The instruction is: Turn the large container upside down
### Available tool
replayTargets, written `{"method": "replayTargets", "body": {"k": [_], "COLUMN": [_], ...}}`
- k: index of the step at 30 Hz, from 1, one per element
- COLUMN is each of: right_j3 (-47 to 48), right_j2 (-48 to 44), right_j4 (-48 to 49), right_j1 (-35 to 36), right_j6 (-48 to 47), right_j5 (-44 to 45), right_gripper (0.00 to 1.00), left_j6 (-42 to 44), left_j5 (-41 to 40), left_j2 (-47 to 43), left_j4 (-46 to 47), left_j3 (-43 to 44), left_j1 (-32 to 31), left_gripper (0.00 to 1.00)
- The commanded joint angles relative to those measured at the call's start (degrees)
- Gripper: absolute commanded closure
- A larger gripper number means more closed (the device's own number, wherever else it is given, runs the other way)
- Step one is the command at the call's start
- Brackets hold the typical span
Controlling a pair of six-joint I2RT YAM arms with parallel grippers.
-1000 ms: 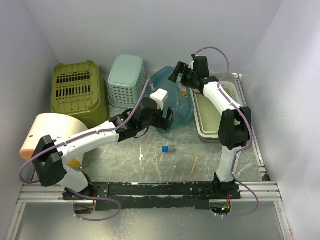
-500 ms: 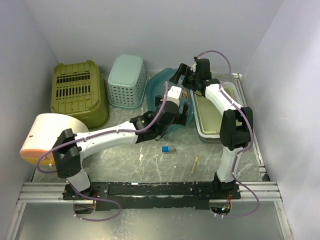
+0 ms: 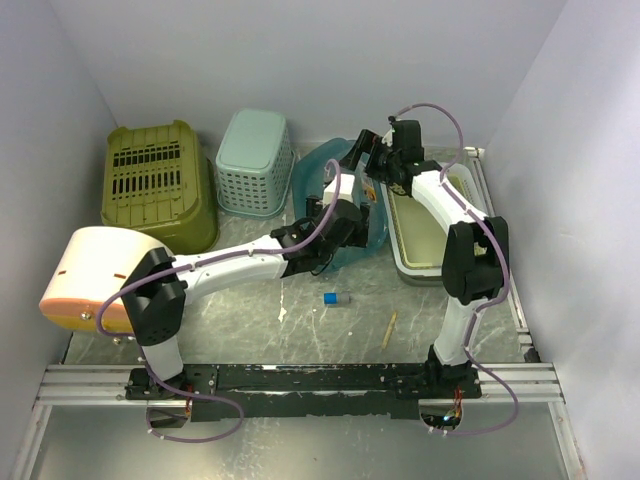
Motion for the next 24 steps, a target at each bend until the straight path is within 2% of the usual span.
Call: {"method": "replayTargets", "body": {"k": [1, 18, 24], "right_j3": [-1.67, -5.42, -5.15], "right_j2": [-2.02, -5.30, -5.65], "right_j4": [-2.01, -2.81, -4.15], "right_j1": [-0.12, -4.59, -5.59], "right_j6": [-2.56, -3.26, -2.41], "right_j5": [0.53, -3.16, -4.15], "right_gripper": [0.00, 0.00, 0.00], "left_j6": [-3.71, -3.51, -1.36], "left_j5": [-1.27, -3.80, 0.13], "left_j2": [-0.52, -4.28, -3.89], "left_j4": [-2.27, -6.19, -3.95], "left_j3": [0.31, -4.49, -3.92], "left_j1": [1.47, 9.16, 11.46], "left_gripper": [0.00, 0.00, 0.01]}}
